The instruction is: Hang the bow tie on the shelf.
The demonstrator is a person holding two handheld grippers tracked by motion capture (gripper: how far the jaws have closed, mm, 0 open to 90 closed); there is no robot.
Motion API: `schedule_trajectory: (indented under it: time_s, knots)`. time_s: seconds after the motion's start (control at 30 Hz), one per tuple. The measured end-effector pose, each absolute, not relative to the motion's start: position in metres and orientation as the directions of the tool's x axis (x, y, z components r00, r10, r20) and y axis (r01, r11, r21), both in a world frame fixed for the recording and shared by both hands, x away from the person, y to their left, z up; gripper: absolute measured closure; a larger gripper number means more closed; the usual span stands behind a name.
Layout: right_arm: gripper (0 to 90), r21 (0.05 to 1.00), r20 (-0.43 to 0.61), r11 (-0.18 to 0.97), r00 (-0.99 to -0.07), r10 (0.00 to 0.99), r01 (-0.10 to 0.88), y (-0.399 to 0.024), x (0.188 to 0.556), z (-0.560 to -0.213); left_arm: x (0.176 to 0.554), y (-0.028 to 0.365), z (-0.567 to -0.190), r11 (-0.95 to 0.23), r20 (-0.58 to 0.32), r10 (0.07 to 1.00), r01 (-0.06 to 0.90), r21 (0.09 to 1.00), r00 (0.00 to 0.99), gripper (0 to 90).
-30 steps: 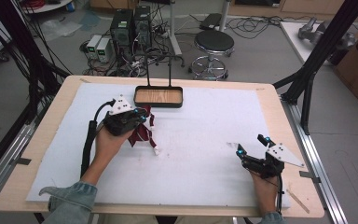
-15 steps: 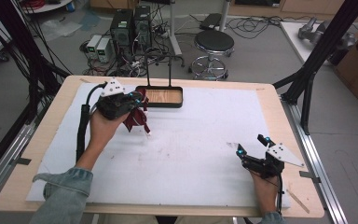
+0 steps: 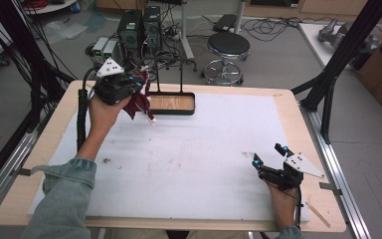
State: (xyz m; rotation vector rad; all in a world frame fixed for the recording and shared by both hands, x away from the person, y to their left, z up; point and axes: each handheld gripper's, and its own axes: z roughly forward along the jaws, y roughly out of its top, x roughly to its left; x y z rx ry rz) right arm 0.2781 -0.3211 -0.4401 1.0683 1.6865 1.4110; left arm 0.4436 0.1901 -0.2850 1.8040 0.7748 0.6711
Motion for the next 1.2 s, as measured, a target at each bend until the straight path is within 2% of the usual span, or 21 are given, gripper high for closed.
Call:
schedule_trajectory:
  time_s: [0.33,0.7,1.2]
  knots:
    - [10.8,0.983,0.006,0.074,-0.432,0.902,0.168,-0.321,0.278,-0.440,0.475,0.200,-0.271,-0.244,0.061,0.781,0.214,0.946,0.621,83.8]
    - [10.8,0.983,0.006,0.075,-0.433,0.901,0.170,-0.321,0.279,-0.441,0.499,0.196,-0.272,-0.262,0.078,0.803,0.233,0.936,0.590,83.8]
    - [10.8,0.983,0.004,0.078,-0.438,0.899,0.168,-0.321,0.279,-0.441,0.524,0.204,-0.283,-0.275,0.084,0.865,0.328,0.904,0.494,83.7]
